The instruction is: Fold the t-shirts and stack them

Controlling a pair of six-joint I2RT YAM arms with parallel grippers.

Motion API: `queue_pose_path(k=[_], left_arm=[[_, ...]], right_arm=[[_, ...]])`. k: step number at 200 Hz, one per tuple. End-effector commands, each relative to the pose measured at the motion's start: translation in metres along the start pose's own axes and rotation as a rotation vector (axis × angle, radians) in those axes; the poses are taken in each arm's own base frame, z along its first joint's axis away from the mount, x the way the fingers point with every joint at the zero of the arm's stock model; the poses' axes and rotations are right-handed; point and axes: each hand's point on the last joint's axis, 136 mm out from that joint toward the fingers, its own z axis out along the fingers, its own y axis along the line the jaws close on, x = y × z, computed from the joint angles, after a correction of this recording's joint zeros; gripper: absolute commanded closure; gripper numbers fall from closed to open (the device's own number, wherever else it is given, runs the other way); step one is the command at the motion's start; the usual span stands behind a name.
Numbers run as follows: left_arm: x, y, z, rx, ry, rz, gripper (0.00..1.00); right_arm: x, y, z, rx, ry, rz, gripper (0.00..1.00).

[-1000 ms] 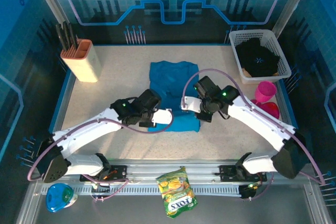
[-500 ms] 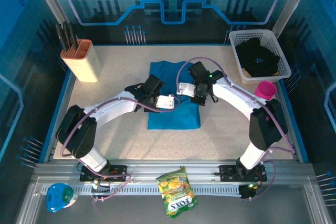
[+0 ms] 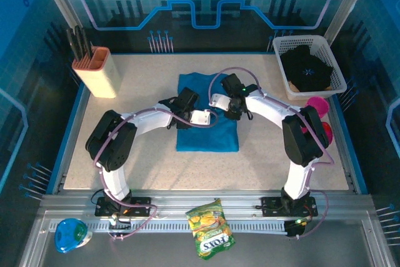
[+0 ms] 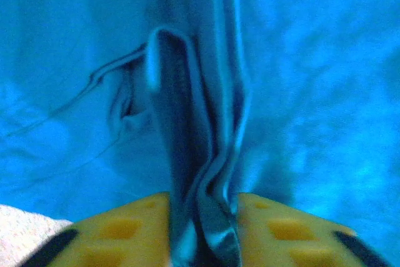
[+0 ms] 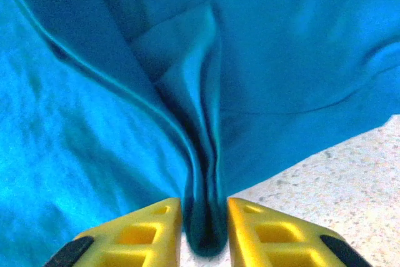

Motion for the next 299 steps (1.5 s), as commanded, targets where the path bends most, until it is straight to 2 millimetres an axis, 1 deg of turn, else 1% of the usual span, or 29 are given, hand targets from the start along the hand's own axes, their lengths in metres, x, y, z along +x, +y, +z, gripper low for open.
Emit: queue_pose_path(k=[1, 17, 34, 46, 58, 72, 88, 92, 94, 97, 103, 106, 109, 115, 126, 136, 152, 169, 178, 192, 207, 229, 253, 299], left_arm=[[-0.002, 0.035, 0.000, -0.119, -0.006, -0.043, 0.57], [-0.002, 0.051, -0.004, -0.198, -0.009, -0.076, 0.52], [-0.004, 0.075, -0.017, -0.313, -0.022, -0.122, 0.44], [-0.006, 0.092, -0.034, -0.405, -0.049, -0.162, 0.37], [-0.008, 0.107, -0.056, -0.489, -0.093, -0.201, 0.30], [-0.011, 0.110, -0.081, -0.526, -0.153, -0.228, 0.25], [-0.012, 0.107, -0.108, -0.540, -0.211, -0.249, 0.21], [-0.013, 0.104, -0.114, -0.535, -0.226, -0.247, 0.19], [-0.013, 0.101, -0.115, -0.525, -0.231, -0.243, 0.16], [-0.014, 0.098, -0.121, -0.519, -0.247, -0.237, 0.13], [-0.016, 0.089, -0.128, -0.499, -0.277, -0.219, 0.11], [-0.015, 0.082, -0.129, -0.483, -0.285, -0.210, 0.11], [-0.017, 0.077, -0.135, -0.475, -0.311, -0.198, 0.10], [-0.019, 0.063, -0.141, -0.440, -0.344, -0.165, 0.10], [-0.022, 0.038, -0.148, -0.386, -0.397, -0.096, 0.08], [-0.019, 0.018, -0.148, -0.347, -0.403, -0.044, 0.07], [-0.008, -0.009, -0.139, -0.253, -0.348, 0.016, 0.07], [0.003, -0.040, -0.126, -0.132, -0.272, 0.074, 0.06], [0.003, -0.055, -0.119, -0.087, -0.245, 0.108, 0.05], [0.004, -0.070, -0.107, -0.052, -0.213, 0.149, 0.05], [0.004, -0.085, -0.096, -0.002, -0.192, 0.179, 0.06], [0.004, -0.100, -0.082, 0.059, -0.171, 0.188, 0.08], [0.004, -0.108, -0.070, 0.104, -0.164, 0.182, 0.08], [0.010, -0.124, -0.050, 0.206, -0.117, 0.197, 0.09]], right_arm=[[-0.001, -0.022, 0.008, 0.076, -0.026, 0.120, 0.66], [-0.004, -0.035, 0.004, 0.131, -0.052, 0.175, 0.60], [-0.007, -0.048, -0.010, 0.199, -0.091, 0.220, 0.56], [-0.011, -0.052, -0.024, 0.227, -0.137, 0.231, 0.53], [-0.015, -0.050, -0.041, 0.231, -0.194, 0.216, 0.50], [-0.012, -0.039, -0.058, 0.213, -0.233, 0.175, 0.45], [-0.002, -0.017, -0.074, 0.155, -0.240, 0.097, 0.42], [0.001, -0.010, -0.076, 0.137, -0.237, 0.074, 0.41], [0.002, -0.007, -0.078, 0.130, -0.239, 0.063, 0.41], [0.006, -0.001, -0.079, 0.115, -0.233, 0.044, 0.41], [0.013, 0.012, -0.082, 0.085, -0.224, 0.007, 0.40], [0.016, 0.018, -0.083, 0.070, -0.219, -0.013, 0.40], [0.020, 0.024, -0.084, 0.057, -0.213, -0.029, 0.40], [0.029, 0.040, -0.085, 0.021, -0.194, -0.082, 0.39], [0.041, 0.061, -0.087, -0.028, -0.164, -0.140, 0.38], [0.053, 0.078, -0.087, -0.072, -0.136, -0.173, 0.38], [0.064, 0.098, -0.087, -0.139, -0.098, -0.195, 0.37], [0.067, 0.115, -0.084, -0.194, -0.061, -0.228, 0.37], [0.066, 0.126, -0.081, -0.223, -0.043, -0.252, 0.37], [0.065, 0.137, -0.074, -0.257, -0.026, -0.269, 0.37], [0.064, 0.143, -0.065, -0.275, -0.016, -0.270, 0.36], [0.062, 0.148, -0.053, -0.298, -0.008, -0.274, 0.36], [0.060, 0.148, -0.040, -0.312, 0.007, -0.279, 0.36], [0.058, 0.153, -0.017, -0.354, 0.054, -0.280, 0.37]])
